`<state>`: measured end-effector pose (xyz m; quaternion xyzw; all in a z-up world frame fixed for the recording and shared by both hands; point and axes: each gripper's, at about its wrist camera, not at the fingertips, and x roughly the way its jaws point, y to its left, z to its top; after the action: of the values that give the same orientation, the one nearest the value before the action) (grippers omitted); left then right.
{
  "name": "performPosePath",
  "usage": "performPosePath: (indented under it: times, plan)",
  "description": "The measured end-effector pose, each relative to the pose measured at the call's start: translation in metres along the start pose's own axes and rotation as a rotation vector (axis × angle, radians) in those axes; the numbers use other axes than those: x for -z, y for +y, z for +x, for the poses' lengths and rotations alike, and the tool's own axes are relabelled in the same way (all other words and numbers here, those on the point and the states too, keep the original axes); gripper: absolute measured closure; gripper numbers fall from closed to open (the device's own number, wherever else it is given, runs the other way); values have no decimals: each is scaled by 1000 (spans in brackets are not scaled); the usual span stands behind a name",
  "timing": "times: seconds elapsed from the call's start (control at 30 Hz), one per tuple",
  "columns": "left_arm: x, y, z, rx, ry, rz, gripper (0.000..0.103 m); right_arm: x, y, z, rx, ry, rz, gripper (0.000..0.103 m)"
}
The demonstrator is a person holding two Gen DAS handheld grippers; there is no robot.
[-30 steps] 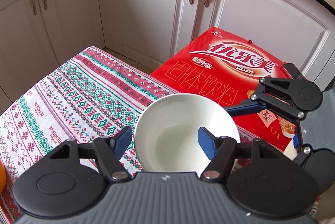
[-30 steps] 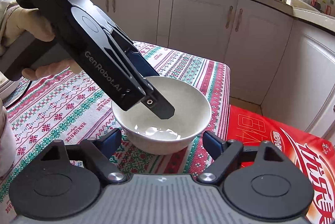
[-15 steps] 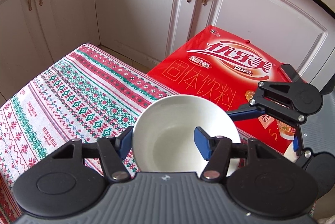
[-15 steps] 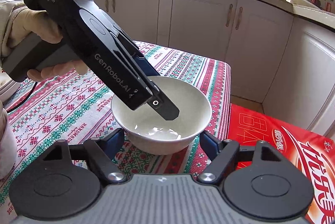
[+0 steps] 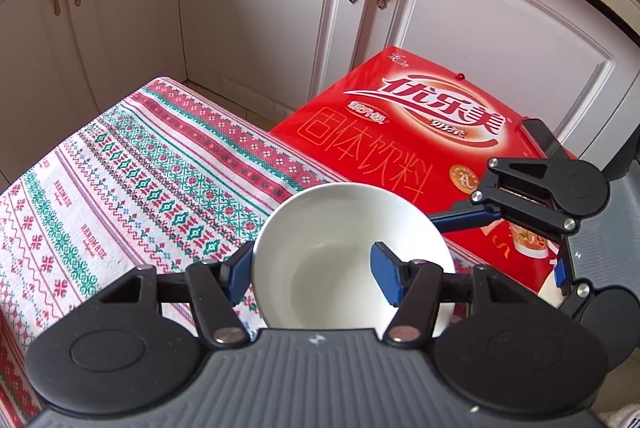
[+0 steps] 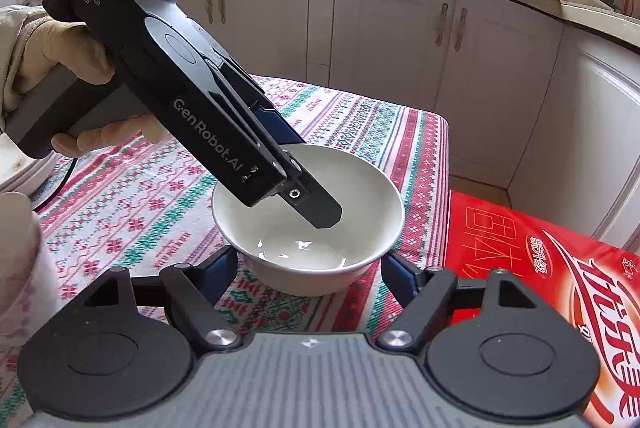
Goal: Organize plates and bowls
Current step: 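Lift the bowl with the left tool and carry it toward the bowl stack, then lower the bowl into the bowl stack with the left tool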
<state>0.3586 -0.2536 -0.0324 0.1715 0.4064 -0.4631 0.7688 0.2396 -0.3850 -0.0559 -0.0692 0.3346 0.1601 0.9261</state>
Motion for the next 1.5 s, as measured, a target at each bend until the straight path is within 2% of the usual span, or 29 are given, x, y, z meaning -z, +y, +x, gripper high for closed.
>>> performPosePath:
  times: [0.37, 0.83, 1.5]
  plan:
    - [17, -28, -46, -31, -28, -4, 43, -5, 27, -40, -18, -23, -31, 21]
    - [53, -67, -111, -60, -72, -3, 42, 3, 76, -89, -54, -39, -78, 21]
    - [111, -79, -173, -145, -135, -61, 42, -5, 141, -119, -117, -78, -175, 21]
